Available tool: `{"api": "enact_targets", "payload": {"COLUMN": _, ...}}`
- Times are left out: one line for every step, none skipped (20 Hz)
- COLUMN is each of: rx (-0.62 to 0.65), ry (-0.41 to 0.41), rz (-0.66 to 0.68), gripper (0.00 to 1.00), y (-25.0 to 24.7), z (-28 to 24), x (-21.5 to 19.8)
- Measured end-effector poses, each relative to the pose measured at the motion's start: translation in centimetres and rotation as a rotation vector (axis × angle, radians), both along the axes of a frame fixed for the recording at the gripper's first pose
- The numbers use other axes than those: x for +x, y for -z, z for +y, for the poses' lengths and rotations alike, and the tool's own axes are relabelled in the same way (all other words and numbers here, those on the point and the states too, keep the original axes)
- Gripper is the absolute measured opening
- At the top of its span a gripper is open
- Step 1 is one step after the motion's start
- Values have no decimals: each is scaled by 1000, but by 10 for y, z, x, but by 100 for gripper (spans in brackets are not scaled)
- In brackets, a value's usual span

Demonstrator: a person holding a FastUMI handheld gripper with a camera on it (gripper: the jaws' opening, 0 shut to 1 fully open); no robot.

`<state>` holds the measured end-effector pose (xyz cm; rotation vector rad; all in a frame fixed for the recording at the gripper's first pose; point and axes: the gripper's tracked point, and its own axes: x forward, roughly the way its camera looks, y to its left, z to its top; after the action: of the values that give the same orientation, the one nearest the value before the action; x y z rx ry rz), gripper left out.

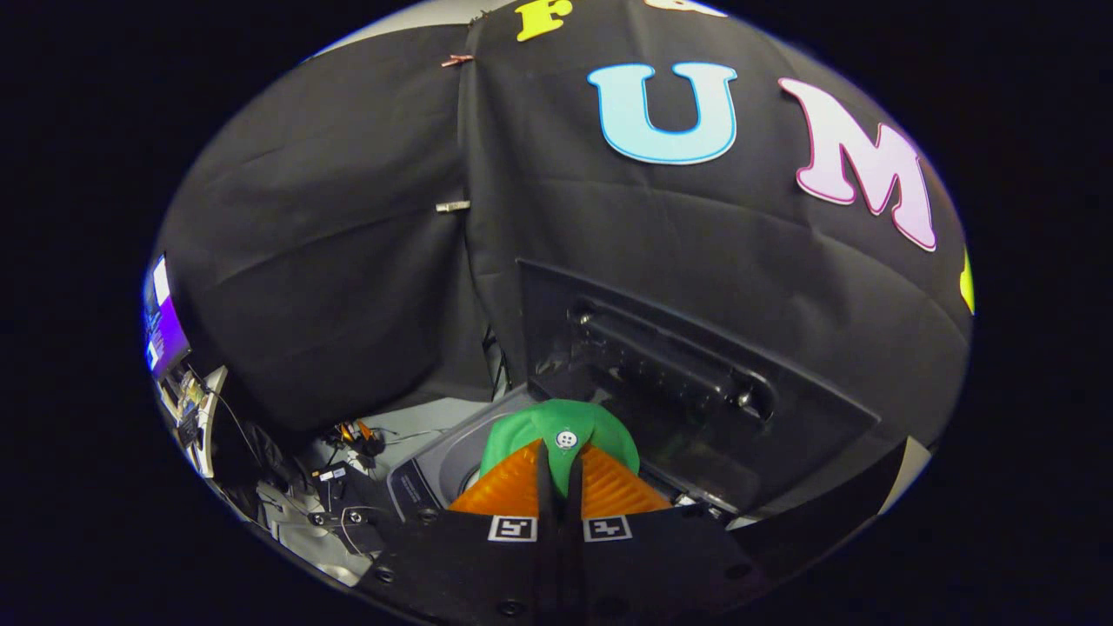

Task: Put the clothes into the washing machine and then close the washing machine lid.

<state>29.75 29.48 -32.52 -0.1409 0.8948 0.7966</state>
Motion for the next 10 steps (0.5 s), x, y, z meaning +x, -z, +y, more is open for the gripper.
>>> {"api": "enact_targets", "payload": {"rx": -12, "ry": -2, "rz": 18, "gripper": 5, "y": 6, "z": -2, "x": -2}}
{"api": "enact_targets", "payload": {"rx": -24, "ry": -4, "rz": 35, "gripper": 5, "y": 12, "z": -4, "x": -3}}
{"api": "enact_targets", "payload": {"rx": -34, "ry": -3, "rz": 51, "gripper": 5, "y": 15, "z": -6, "x": -5}}
{"api": "enact_targets", "payload": {"rx": -44, "ry": 2, "rz": 62, "gripper": 6, "y": 20, "z": -8, "x": -6}}
{"api": "enact_targets", "payload": {"rx": -50, "ry": 9, "rz": 76, "gripper": 5, "y": 23, "z": -9, "x": -6}}
{"api": "enact_targets", "payload": {"rx": -56, "ry": 21, "rz": 89, "gripper": 7, "y": 29, "z": -10, "x": -6}}
{"api": "enact_targets", "payload": {"rx": -63, "ry": 41, "rz": 101, "gripper": 8, "y": 29, "z": -15, "x": -4}}
{"api": "enact_targets", "payload": {"rx": -57, "ry": 54, "rz": 115, "gripper": 14, "y": 30, "z": -15, "x": -1}}
{"api": "enact_targets", "payload": {"rx": -37, "ry": 67, "rz": 125, "gripper": 26, "y": 23, "z": -14, "x": -1}}
{"api": "enact_targets", "payload": {"rx": -5, "ry": 73, "rz": 122, "gripper": 38, "y": 16, "z": -9, "x": 2}}
